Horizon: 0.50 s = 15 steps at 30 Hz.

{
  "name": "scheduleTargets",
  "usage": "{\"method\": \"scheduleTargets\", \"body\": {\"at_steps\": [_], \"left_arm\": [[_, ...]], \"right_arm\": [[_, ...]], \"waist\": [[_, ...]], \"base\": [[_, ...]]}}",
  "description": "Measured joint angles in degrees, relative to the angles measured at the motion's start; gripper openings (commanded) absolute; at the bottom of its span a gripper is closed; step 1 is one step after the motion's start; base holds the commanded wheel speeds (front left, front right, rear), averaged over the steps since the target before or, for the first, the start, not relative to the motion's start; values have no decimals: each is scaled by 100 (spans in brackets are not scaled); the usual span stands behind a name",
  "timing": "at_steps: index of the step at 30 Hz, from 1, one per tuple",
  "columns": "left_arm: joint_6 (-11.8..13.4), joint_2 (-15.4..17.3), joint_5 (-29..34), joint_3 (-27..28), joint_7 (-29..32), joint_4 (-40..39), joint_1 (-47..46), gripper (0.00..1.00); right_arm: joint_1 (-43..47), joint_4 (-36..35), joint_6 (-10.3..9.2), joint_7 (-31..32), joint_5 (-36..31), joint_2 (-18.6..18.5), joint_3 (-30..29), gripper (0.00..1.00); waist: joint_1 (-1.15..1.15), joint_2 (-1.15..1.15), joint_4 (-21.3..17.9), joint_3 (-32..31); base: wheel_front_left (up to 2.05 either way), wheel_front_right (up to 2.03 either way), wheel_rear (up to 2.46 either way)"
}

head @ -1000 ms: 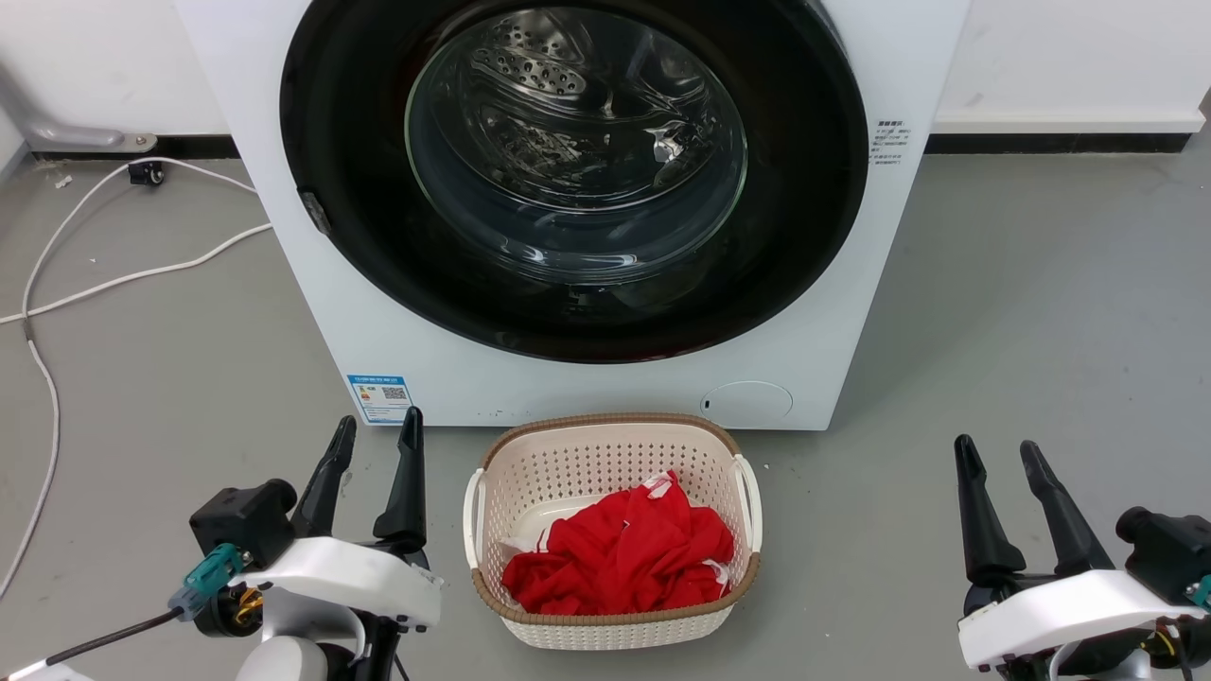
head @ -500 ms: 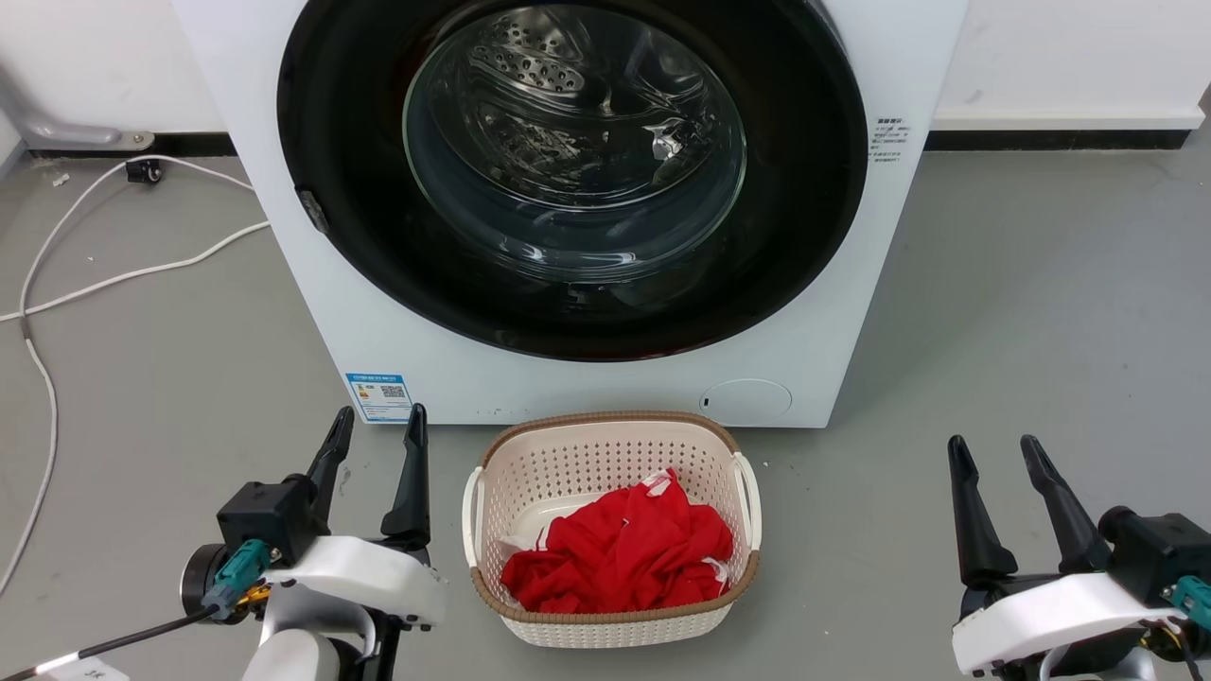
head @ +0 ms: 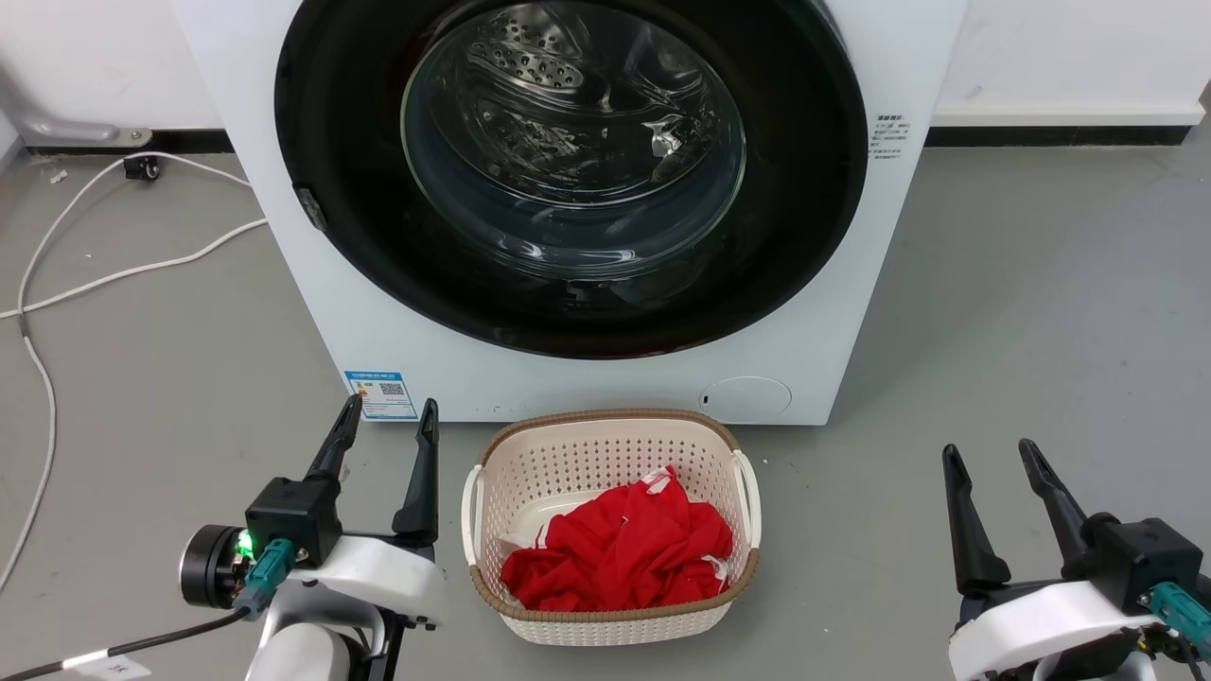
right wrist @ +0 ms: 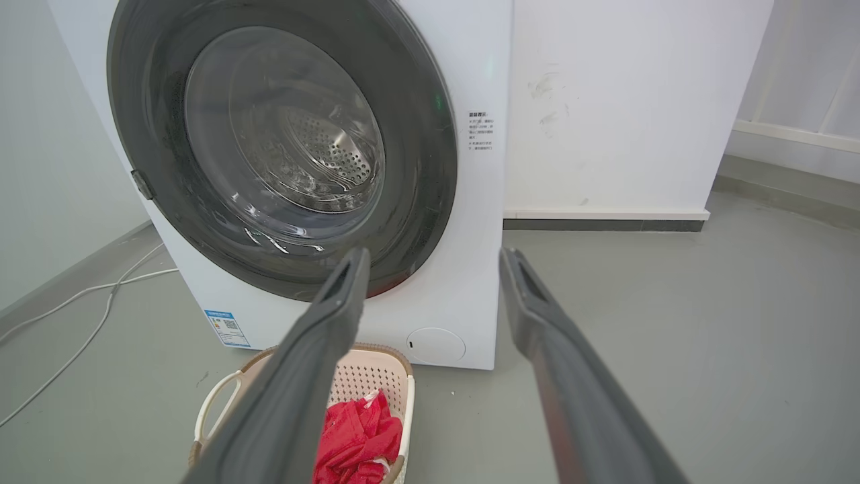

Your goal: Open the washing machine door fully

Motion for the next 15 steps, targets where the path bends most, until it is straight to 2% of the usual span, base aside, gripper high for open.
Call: {"method": "scheduleTargets", "body": {"at_steps": [15], "left_arm": [[82,-4,525,-71,-175,-1,5,100]], "right_arm": [[62,-44,1,-77,-598,2,-2,100]], "waist": [[0,0,-2,-1]], "base": [[0,0,0]]}}
